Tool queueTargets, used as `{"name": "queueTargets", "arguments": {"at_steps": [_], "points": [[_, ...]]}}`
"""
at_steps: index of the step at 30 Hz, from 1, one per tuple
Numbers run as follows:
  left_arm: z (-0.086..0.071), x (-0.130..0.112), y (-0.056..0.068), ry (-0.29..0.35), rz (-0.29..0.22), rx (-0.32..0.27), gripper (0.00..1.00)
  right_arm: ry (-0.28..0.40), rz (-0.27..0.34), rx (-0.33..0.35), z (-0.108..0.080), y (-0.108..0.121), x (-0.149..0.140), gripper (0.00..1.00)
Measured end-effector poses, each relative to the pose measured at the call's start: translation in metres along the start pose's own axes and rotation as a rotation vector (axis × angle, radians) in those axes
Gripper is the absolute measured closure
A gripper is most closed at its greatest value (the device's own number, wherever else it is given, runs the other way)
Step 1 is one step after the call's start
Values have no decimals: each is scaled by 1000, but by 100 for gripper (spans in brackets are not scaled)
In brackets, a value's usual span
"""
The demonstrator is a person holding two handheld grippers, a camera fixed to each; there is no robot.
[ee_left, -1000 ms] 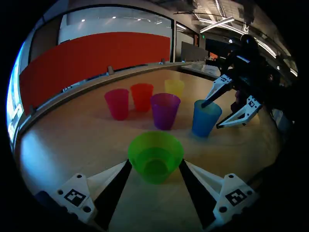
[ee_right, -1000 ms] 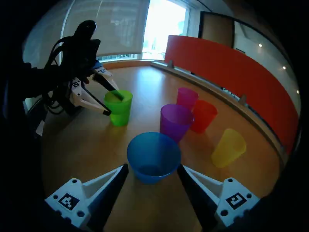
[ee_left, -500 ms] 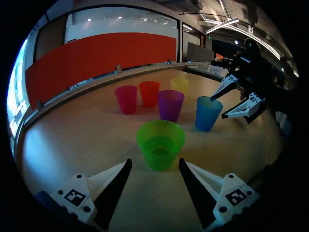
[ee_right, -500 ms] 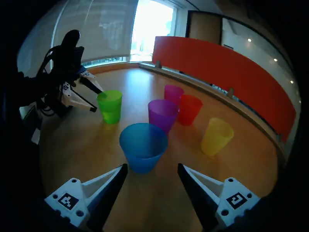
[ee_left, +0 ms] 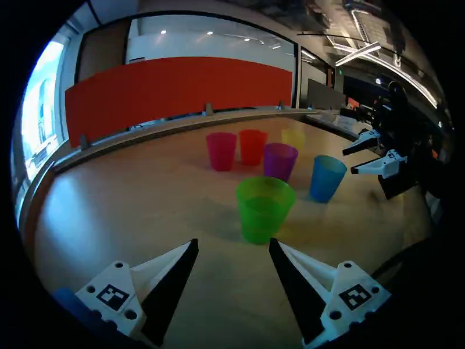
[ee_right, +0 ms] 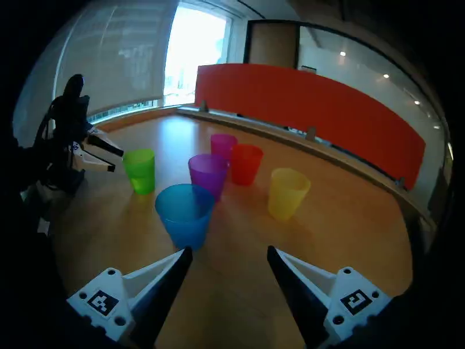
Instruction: Pour water
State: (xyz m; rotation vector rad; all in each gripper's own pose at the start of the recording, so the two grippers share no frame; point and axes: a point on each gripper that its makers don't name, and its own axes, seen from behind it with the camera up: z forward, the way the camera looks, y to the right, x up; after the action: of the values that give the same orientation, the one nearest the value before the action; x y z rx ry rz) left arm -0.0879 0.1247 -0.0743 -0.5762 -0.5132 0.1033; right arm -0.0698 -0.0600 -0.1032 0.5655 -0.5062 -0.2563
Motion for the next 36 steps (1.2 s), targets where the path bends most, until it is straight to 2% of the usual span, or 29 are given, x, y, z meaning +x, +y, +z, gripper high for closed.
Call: {"name": "queueTargets", "arguments": {"at_steps": [6,12,15,27,30,36], "points": [[-16,6,-14,51,-34,66,10,49,61,-79,-9,16,8,0],[-31,14,-33,103,-37,163,10,114,119,-168,-15,35,22,0],[-37,18,-37,134,-51,185,10,149,140,-196,-18,43,29,0],[-61,43,-63,253,-56,302,10,308,149,-379,-35,86,67,0],[-64,52,-65,290,-64,315,10,361,150,-417,-38,92,80,0],[-72,72,-71,367,-73,359,10,466,163,-443,-41,94,100,0]]}}
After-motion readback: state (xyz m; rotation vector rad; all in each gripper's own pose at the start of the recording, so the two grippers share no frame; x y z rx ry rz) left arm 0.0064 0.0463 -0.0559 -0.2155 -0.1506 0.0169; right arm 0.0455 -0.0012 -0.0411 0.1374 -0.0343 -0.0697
